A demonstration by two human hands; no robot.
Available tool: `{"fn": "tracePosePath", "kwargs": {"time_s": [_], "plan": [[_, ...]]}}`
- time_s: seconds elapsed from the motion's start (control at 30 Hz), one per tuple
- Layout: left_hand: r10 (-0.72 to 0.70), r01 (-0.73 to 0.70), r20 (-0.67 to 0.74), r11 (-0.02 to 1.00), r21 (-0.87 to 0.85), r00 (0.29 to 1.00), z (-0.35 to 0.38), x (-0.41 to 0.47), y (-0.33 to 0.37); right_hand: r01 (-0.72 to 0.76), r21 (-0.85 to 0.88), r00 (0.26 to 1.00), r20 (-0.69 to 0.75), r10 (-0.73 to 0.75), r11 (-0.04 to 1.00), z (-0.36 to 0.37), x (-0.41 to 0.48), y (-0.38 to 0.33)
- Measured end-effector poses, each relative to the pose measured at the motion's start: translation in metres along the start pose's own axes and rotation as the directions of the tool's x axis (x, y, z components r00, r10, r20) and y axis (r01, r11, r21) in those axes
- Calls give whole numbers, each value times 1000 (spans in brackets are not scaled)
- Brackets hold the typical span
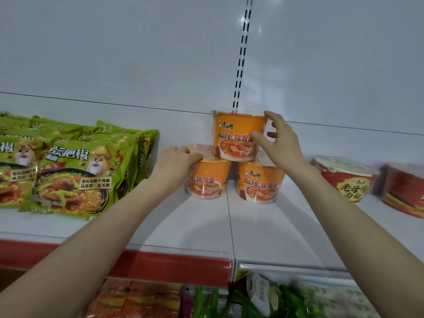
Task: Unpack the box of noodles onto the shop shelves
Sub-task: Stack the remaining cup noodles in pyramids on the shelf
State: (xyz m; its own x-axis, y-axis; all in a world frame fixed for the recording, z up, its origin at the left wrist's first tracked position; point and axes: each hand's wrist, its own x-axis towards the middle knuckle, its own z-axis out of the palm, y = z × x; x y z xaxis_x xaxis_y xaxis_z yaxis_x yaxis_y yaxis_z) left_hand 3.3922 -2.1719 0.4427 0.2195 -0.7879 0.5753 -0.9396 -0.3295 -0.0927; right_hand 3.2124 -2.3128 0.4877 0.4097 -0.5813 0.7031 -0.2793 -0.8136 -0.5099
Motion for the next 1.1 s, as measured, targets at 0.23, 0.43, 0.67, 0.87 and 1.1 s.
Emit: {"fn": "tracePosePath", "kwargs": {"time_s": [0.23, 0.43, 0.67, 0.87, 1.1], "plan": [[-51, 51, -21, 999, 12, 998, -4, 4, 5, 30, 36, 999, -46, -28, 999, 0, 10, 2], [-60, 62, 27, 991, -116, 998, -3, -2, 8, 12, 88, 1000, -17, -10, 996, 0, 9, 3], [-32, 36, 23, 976, -213, 999, -5, -5, 12, 7, 95, 999, -32, -4, 995, -2, 12, 3], [-39, 47, 36, 954, -294, 999, -6, -2, 13, 13, 106, 999, -42, -8, 994, 2, 13, 4], [-71, 80, 39, 938, -336, 997, -4, -4, 8, 30, 108, 1000, 5, -31, 994, -1, 13, 6]]}}
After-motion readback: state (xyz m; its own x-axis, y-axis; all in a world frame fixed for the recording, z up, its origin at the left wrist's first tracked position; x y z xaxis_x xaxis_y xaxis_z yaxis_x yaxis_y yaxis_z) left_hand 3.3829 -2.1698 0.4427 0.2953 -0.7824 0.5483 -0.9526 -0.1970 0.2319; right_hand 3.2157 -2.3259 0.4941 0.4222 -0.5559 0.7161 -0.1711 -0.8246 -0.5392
